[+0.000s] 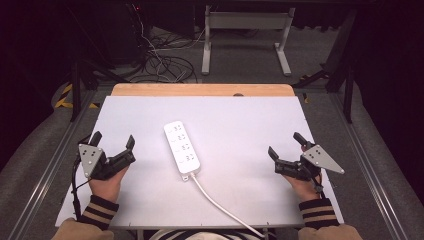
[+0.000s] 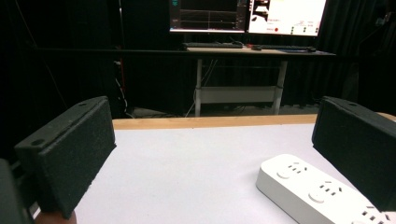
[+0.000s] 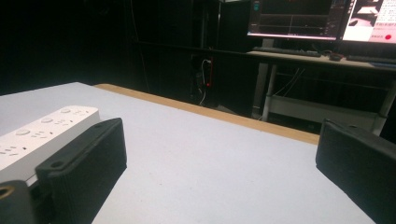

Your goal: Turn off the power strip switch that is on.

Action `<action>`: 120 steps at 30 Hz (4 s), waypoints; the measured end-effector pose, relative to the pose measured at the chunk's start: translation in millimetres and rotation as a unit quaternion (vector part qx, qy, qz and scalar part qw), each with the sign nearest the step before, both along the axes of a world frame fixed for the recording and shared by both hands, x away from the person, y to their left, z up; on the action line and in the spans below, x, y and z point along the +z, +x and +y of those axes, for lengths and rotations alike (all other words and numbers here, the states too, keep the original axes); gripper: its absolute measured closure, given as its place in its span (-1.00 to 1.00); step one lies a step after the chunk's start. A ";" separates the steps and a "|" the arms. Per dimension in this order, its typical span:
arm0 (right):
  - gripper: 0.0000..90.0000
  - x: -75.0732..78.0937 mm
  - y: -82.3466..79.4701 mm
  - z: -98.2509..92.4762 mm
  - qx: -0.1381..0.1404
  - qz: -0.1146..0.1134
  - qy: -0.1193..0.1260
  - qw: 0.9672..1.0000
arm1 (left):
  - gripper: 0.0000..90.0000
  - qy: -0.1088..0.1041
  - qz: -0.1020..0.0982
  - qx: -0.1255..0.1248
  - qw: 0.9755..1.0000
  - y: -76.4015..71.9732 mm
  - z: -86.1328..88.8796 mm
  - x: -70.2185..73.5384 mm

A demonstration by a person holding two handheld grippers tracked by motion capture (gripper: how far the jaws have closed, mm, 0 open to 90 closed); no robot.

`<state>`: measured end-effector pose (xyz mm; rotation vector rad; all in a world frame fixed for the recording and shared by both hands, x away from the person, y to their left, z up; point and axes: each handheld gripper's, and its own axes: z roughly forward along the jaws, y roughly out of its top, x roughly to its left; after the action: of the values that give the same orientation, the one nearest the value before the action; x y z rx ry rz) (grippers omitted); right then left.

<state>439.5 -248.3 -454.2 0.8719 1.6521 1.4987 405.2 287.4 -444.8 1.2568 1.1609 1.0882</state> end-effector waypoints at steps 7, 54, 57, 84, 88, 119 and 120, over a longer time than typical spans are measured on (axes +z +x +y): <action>-0.94 2.7 -12.0 -6.5 -0.007 -0.012 0.006 1.000 | -1.00 0.003 -0.010 -0.011 1.000 0.2 -5.5 3.3; -0.93 0.8 -10.8 -7.5 -0.006 0.001 0.017 1.000 | 1.00 0.025 0.077 -0.121 0.989 -0.3 -5.9 7.1; -0.93 0.8 -10.5 -7.1 -0.004 0.001 0.018 1.000 | 1.00 0.032 0.073 -0.124 0.989 -1.4 -6.8 8.2; -0.91 0.6 -10.6 -6.7 -0.007 0.008 0.017 1.000 | 1.00 0.117 0.137 -0.224 0.958 14.6 -48.7 27.1; -0.91 0.3 -9.9 -6.8 -0.007 0.009 0.016 1.000 | 1.00 0.131 0.169 -0.247 0.945 21.9 -59.8 23.9; -0.89 -0.2 -11.4 -7.2 -0.014 0.010 0.011 1.000 | 1.00 0.213 0.331 -0.312 0.865 52.7 -119.7 -9.1; -0.89 -0.2 -11.4 -7.2 -0.014 0.010 0.011 1.000 | 1.00 0.213 0.331 -0.312 0.865 52.7 -119.7 -9.1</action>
<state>428.1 -255.6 -454.4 0.9210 1.6340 1.4974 457.9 167.7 -453.8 2.2795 0.8746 0.4151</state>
